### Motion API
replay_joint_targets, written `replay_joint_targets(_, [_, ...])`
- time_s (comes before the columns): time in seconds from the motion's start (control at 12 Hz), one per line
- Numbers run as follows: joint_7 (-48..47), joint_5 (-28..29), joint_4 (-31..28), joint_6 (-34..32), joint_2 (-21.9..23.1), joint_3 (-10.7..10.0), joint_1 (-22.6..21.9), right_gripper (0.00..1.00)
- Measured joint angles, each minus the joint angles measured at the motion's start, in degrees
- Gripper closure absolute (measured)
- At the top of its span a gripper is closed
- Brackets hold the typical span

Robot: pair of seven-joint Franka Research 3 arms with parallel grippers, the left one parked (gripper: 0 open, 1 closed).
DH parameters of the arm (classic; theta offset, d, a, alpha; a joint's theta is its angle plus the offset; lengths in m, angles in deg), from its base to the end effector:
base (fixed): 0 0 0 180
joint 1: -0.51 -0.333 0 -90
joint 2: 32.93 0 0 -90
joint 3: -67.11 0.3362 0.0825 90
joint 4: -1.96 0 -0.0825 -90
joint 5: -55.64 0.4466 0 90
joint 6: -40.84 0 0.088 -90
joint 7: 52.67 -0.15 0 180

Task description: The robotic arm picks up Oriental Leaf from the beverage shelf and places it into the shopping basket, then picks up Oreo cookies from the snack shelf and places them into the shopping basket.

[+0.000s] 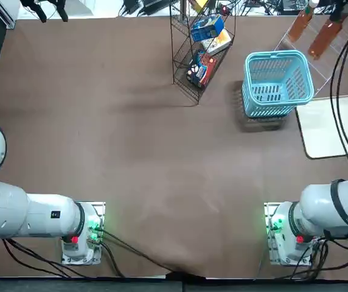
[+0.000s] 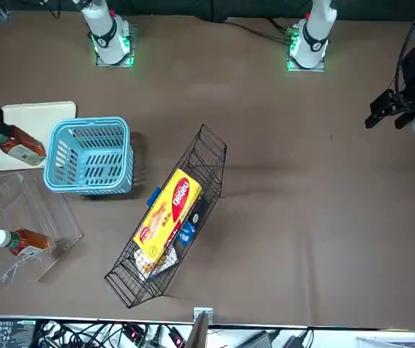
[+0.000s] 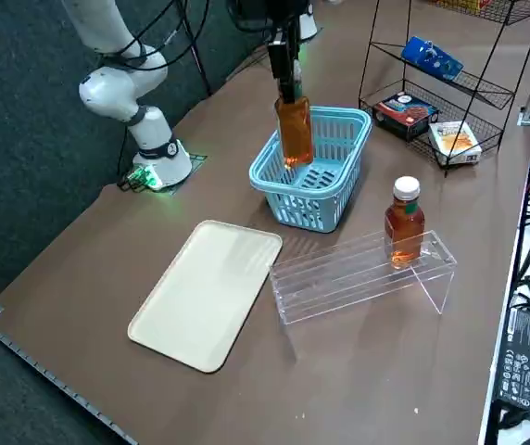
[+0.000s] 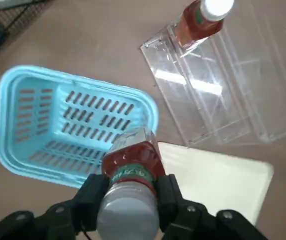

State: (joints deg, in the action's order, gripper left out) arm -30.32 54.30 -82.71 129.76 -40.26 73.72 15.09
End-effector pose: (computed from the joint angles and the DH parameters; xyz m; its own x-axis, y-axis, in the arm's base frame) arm 0.6462 -0.0982 0.5688 0.9674 0.2480 -0.0522 0.2477 -0.9688 -0.0121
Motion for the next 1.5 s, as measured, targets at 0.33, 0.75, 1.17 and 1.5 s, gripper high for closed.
replay_joint_targets(0.33, [-13.6, 0.1, -4.1, 0.3, 2.3, 0.1, -4.4, 0.44])
replay_joint_targets(0.75, [-21.0, 0.1, -15.4, 10.0, 6.3, 0.1, -5.0, 0.44])
replay_joint_targets(1.17, [-28.4, 0.1, -28.0, 21.2, 8.6, 0.1, -7.0, 0.44])
replay_joint_targets(1.5, [-29.2, 0.1, -35.0, 29.4, 8.4, 0.1, -7.2, 0.44])
